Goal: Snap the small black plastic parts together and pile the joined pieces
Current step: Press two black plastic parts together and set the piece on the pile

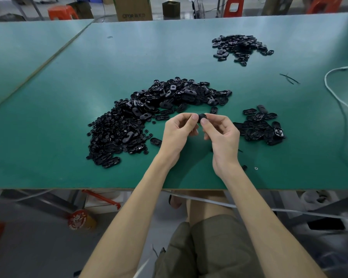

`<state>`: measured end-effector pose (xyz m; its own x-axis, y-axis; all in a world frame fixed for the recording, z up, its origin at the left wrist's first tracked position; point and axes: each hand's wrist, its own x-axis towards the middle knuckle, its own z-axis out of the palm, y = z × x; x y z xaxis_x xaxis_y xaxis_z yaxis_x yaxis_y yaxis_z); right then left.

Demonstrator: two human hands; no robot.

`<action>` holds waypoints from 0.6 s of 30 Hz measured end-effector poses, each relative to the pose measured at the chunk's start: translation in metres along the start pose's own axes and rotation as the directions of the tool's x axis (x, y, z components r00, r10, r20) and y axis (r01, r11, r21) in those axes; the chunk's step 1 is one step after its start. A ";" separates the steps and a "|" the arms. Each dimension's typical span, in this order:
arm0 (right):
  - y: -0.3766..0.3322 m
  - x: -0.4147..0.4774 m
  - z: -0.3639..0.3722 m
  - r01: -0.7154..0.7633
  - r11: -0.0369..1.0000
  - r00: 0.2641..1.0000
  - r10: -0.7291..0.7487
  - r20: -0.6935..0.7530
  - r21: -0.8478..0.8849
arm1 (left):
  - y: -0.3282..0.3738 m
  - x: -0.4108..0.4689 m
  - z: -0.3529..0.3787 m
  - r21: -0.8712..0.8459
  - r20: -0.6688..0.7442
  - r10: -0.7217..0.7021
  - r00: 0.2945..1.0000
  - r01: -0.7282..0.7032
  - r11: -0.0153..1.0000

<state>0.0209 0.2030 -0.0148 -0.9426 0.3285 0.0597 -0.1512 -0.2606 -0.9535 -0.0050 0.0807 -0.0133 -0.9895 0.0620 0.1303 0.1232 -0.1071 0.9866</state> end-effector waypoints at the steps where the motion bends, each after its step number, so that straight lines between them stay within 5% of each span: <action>1: 0.000 0.000 0.000 -0.002 1.000 1.000 0.002 0.001 0.004 | 0.000 0.000 -0.001 -0.020 -0.001 -0.006 1.000 0.006 1.000; 18: -0.001 -0.001 0.001 -0.016 1.000 1.000 0.016 0.017 0.011 | -0.002 0.002 -0.006 -0.129 0.059 -0.022 0.998 0.030 0.991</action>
<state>0.0215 0.2021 -0.0135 -0.9499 0.3088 0.0492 -0.1390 -0.2761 -0.9510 -0.0082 0.0755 -0.0156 -0.9859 0.1231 0.1137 0.0828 -0.2320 0.9692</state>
